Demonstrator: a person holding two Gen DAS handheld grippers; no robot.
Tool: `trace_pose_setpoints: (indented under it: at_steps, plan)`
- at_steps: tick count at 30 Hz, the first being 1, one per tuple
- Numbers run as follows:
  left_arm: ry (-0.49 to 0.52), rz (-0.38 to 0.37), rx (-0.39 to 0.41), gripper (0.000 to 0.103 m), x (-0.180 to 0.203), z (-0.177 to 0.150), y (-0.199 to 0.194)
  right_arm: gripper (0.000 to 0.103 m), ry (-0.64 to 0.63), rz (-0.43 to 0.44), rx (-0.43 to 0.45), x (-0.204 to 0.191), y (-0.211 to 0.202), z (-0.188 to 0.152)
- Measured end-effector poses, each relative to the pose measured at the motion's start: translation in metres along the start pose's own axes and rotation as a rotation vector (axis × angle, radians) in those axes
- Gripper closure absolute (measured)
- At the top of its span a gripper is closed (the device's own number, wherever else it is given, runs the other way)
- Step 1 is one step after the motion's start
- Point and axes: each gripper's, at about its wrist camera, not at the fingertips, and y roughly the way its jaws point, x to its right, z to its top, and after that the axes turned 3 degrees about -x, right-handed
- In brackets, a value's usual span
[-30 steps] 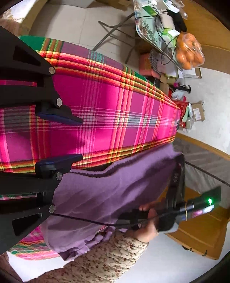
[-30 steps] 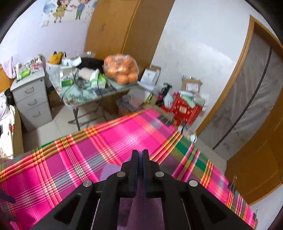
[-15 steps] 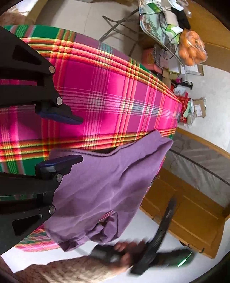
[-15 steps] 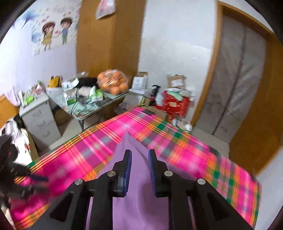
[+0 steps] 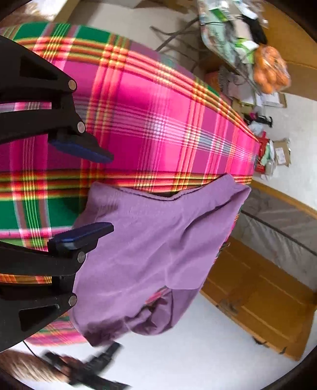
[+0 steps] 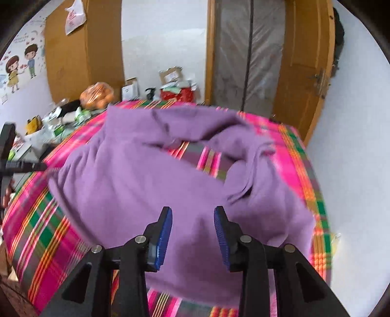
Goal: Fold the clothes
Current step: 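Grasp the garment's edge with the right gripper while the left gripper holds another edge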
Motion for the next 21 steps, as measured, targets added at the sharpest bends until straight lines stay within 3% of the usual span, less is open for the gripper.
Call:
trace_pose_setpoints:
  at_steps: [7, 11, 16, 21]
  plan:
    - [-0.182, -0.056, -0.042, 0.047, -0.011, -0.004, 0.007, 0.066, -0.045, 0.117, -0.012, -0.033, 0.017, -0.013]
    - [-0.232, -0.040, -0.068, 0.037, -0.011, -0.008, 0.012, 0.056, -0.099, 0.161, -0.024, -0.057, 0.025, -0.022]
    - [-0.321, -0.091, -0.092, 0.037, -0.011, -0.006, 0.024, 0.052, -0.118, 0.217, -0.019, -0.075, 0.032, -0.026]
    - [-0.330, -0.027, -0.080, 0.037, -0.003, -0.005, 0.024, 0.046, -0.206, 0.261, -0.046, -0.101, 0.041, -0.030]
